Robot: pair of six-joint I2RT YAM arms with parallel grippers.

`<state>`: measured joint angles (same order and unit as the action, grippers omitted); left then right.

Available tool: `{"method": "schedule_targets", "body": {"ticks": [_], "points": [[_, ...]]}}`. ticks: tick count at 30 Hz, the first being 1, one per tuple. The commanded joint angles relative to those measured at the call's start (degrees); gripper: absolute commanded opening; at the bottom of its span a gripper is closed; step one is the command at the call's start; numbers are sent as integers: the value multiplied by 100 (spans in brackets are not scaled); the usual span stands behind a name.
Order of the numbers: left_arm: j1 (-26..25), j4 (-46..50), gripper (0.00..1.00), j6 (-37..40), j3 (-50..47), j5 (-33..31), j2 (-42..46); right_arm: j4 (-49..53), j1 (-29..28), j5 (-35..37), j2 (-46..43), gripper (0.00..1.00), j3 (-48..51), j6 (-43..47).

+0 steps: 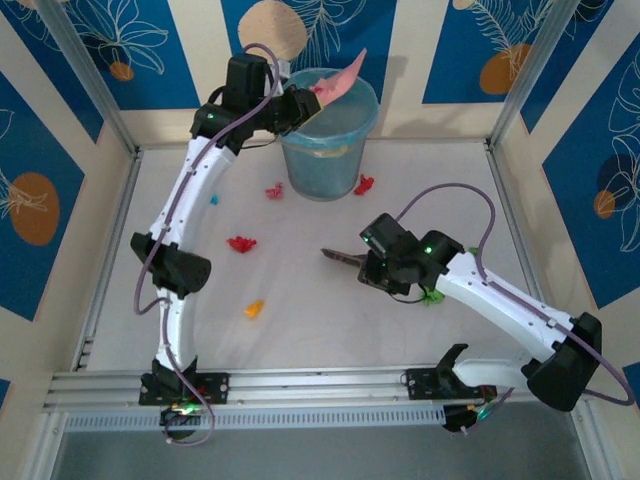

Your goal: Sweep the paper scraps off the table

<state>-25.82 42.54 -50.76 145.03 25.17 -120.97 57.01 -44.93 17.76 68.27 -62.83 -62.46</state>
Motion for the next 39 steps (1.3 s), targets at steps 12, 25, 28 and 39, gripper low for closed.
{"method": "schedule_targets", "body": {"ticks": [12, 25, 28, 39], "points": [[305, -2848, 0, -3089, -459, 1520, -323, 3, -47, 126, 405, 0, -266, 125], [455, -4570, 0, -4414, -1416, 1632, -53, -64, 28, 11, 804, 0, -497, 179], [455, -4921, 0, -4707, -1725, 1640, -8, 6, 19, 0, 852, 0, -537, 159], [438, -4573, 0, -4269, -1741, 1691, 164, 20, -3, 21, 595, 0, -266, 6]]}}
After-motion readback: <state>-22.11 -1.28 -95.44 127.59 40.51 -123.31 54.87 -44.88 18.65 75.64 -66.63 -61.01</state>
